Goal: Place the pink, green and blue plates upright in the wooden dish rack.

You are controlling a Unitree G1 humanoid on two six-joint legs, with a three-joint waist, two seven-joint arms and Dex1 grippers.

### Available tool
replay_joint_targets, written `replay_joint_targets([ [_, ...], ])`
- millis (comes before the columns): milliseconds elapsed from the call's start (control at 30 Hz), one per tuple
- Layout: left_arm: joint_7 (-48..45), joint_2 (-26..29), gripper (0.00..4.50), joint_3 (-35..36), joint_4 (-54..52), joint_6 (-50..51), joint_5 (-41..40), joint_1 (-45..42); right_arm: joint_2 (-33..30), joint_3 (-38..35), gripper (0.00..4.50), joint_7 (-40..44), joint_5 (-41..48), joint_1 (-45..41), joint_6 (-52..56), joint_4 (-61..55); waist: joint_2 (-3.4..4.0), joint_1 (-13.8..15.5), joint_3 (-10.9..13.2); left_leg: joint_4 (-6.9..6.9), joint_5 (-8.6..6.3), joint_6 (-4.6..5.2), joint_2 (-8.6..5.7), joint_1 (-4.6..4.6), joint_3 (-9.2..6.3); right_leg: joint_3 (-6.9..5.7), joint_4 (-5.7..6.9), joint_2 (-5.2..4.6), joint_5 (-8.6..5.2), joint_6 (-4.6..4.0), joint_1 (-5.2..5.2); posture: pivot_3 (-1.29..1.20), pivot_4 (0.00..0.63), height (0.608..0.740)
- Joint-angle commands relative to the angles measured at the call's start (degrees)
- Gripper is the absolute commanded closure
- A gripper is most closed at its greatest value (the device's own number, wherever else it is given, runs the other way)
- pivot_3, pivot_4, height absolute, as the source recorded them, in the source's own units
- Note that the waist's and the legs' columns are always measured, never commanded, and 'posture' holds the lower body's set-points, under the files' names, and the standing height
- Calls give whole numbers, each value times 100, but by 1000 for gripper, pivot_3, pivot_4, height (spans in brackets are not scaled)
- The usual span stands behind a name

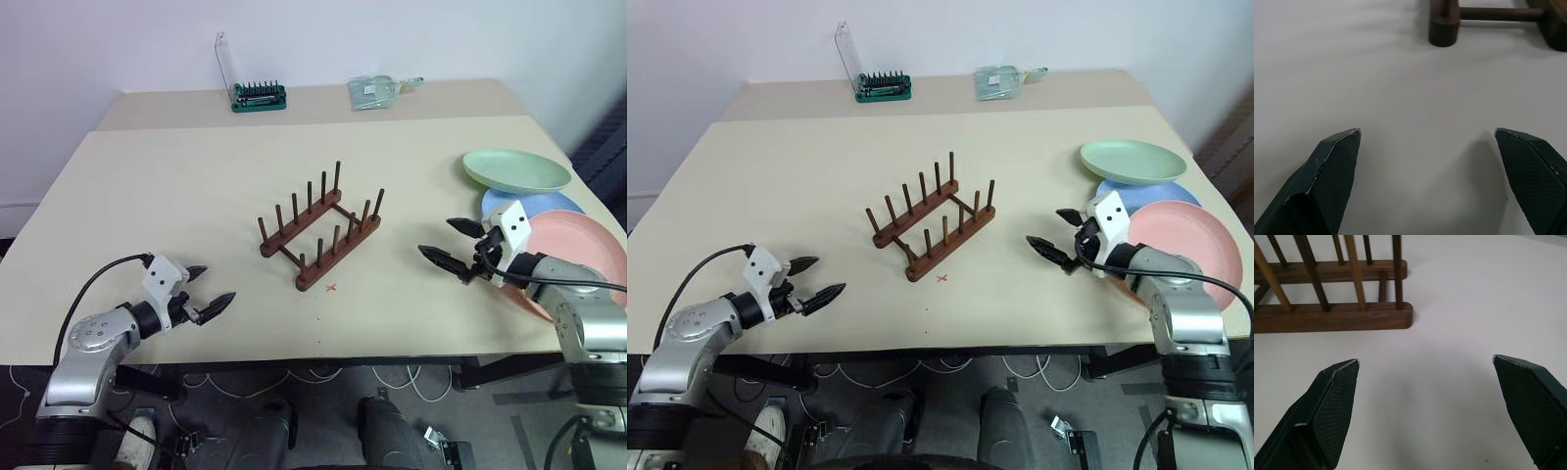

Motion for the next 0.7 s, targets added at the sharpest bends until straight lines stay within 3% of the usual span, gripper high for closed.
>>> replay_joint_targets([
  [33,-60,-14,0,-74,-272,-4,-36,101,58,-51,42,-89,98,113,60,-404,-1,1,0,0,0,0,0,0,0,0,0,0,0,0,0,0,150,740],
  [267,115,-182,0,-302,-808,284,-97,26,91,26,42,-80,147,-60,141,-364,0,-1,0,0,0,0,1,0,0,0,0,0,0,0,0,0,150,740],
  [467,133,-314,0,-919,-1179,490,112,-66,116,147,42,-99,24,103,120,-470,-1,1,0,0,0,0,0,-1,0,0,-1,1,0,0,1,0,150,740],
  [700,469,-900,0,-1706,-1004,678,449,-438,223,155,42,-273,97,288,250,-872,0,7,-1,1,0,0,-1,0,0,-1,-1,1,0,0,1,0,150,740],
])
